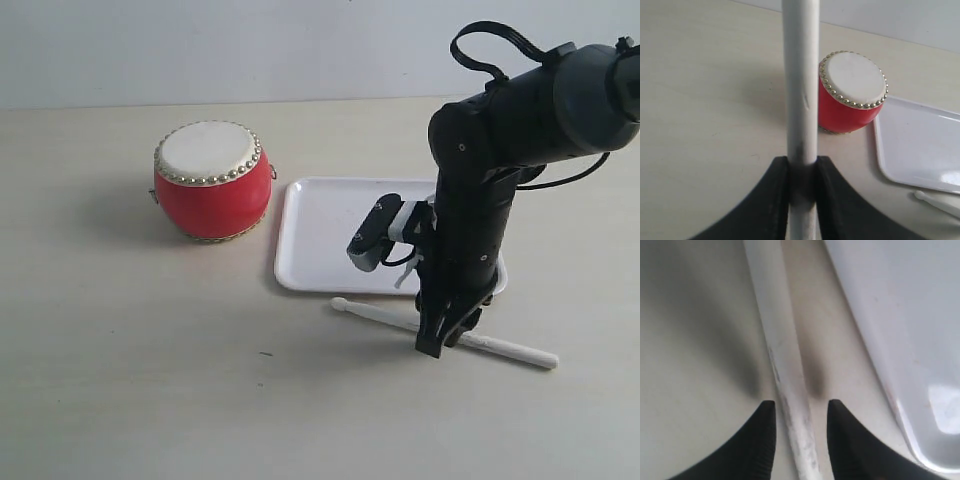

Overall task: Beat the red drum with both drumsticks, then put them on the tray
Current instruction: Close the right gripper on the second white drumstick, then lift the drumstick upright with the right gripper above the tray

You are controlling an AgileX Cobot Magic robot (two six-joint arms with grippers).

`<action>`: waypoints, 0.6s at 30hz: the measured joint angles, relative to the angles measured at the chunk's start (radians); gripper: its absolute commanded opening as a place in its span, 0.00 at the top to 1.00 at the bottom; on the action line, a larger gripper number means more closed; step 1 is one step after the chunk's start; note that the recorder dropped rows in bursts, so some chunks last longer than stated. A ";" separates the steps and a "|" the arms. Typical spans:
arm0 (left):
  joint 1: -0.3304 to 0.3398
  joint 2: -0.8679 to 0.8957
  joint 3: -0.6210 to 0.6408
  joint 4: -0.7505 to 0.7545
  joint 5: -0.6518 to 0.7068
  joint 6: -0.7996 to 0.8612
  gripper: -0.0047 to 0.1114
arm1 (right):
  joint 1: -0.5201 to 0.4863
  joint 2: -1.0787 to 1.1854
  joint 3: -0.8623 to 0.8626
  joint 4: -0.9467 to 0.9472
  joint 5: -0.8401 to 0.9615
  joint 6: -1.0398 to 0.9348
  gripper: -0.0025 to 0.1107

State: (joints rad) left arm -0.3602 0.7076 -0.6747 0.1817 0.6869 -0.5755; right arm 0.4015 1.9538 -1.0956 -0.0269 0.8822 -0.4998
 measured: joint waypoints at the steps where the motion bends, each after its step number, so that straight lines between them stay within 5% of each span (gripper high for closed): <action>1: 0.000 0.000 0.000 0.000 0.000 0.000 0.96 | 0.000 0.000 0.000 -0.016 0.012 0.014 0.67; 18: 0.000 0.000 0.000 0.000 0.000 0.000 0.96 | 0.000 -0.002 0.054 0.027 -0.111 0.052 0.68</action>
State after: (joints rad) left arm -0.3602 0.7076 -0.6747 0.1817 0.6869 -0.5755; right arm 0.4015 1.9519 -1.0420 0.0000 0.7708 -0.4482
